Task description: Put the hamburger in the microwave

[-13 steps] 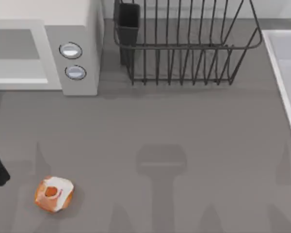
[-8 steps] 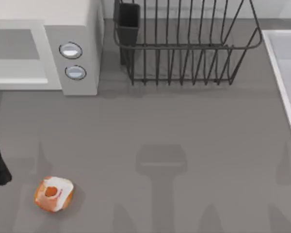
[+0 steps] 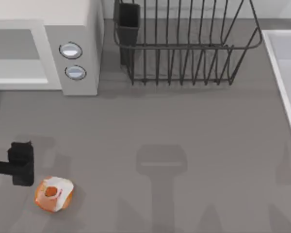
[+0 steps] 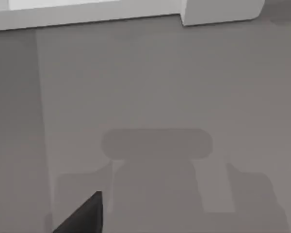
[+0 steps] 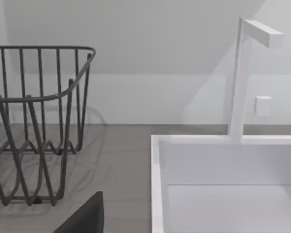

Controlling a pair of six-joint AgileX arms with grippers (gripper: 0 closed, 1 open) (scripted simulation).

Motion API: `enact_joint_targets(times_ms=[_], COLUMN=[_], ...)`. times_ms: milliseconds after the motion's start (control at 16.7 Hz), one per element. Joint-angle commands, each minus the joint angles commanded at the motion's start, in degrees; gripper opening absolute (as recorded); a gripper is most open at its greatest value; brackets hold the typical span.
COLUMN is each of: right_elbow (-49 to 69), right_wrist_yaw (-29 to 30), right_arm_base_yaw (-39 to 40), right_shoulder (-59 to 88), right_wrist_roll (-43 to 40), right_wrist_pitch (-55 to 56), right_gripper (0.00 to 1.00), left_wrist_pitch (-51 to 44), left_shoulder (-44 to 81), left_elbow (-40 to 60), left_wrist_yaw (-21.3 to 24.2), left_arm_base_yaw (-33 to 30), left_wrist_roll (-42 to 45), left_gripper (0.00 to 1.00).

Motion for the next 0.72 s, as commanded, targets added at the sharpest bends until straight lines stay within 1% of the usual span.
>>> enact_joint_targets(times_ms=[420, 600, 720], right_elbow=[0.0, 0.0, 0.0], right_wrist_yaw=[0.0, 0.0, 0.0], right_arm_base_yaw=[0.0, 0.0, 0.0], right_shoulder=[0.0, 0.0, 0.0], right_wrist_roll=[0.0, 0.0, 0.0], right_wrist_pitch=[0.0, 0.0, 0.0], right_gripper=[1.0, 1.0, 1.0], left_wrist_pitch=[-20.65, -26.74, -29.38], left_shoulder=[35.94, 46.78, 51.15], left_elbow=[20.91, 27.08, 29.73], left_wrist_yaw=[-0.07, -0.04, -0.03], left_arm_base_yaw=[-8.94, -11.62, -12.77], left_wrist_roll=[-0.76, -0.98, -1.08], left_gripper=[1.0, 1.0, 1.0])
